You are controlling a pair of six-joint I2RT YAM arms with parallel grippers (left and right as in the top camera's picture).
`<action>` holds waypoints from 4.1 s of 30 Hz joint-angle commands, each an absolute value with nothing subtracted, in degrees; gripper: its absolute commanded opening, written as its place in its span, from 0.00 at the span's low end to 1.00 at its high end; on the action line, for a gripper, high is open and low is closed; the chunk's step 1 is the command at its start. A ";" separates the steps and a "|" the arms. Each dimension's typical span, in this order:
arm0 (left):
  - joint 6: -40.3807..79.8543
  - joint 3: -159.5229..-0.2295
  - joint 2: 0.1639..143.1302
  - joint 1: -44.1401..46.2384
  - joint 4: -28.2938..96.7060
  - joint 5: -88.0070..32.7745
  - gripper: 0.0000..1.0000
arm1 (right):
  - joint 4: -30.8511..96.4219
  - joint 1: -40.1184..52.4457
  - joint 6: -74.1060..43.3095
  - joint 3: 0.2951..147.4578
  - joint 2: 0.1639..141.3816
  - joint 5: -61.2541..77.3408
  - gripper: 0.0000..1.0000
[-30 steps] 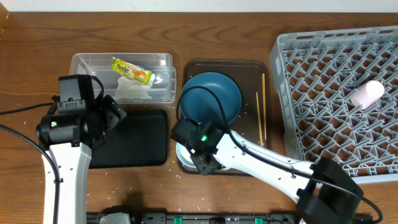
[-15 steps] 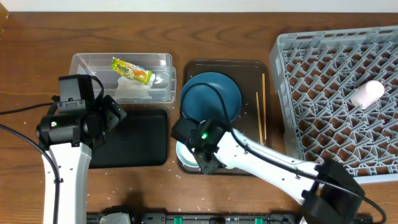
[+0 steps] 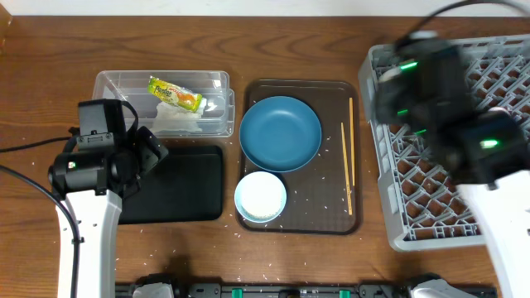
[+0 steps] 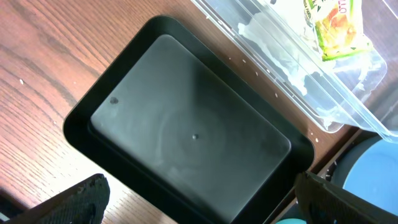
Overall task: Sort waste into correct bins and load items into the dishwasher rack
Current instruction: 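Carry the small white cup right and place it in the rack, then release the white cup and raise the right gripper from the rack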
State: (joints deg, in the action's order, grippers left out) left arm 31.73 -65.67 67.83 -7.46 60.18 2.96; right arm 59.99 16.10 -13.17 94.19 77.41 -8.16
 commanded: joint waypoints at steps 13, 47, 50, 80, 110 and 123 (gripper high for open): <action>31.81 -66.65 68.10 -7.75 60.36 3.05 0.98 | 40.38 -29.04 -2.92 92.92 97.38 38.61 0.01; 31.81 -66.65 68.10 -7.75 60.36 3.05 0.98 | -6.50 -53.52 -35.38 92.95 128.20 83.09 0.35; 31.81 -66.65 68.10 -7.75 60.36 3.05 0.98 | -4.82 -53.63 -35.38 92.92 123.81 82.41 0.29; 31.81 -66.65 68.10 -7.75 60.36 3.05 0.98 | 35.07 -28.16 -15.22 92.92 100.49 -8.01 0.25; 31.81 -66.65 68.10 -7.75 60.36 3.05 0.98 | 28.73 -30.41 -15.75 92.97 110.76 -10.13 0.28; 31.81 -66.65 68.10 -7.75 60.36 3.05 0.98 | 27.64 -37.71 -8.78 92.95 104.12 -10.09 0.93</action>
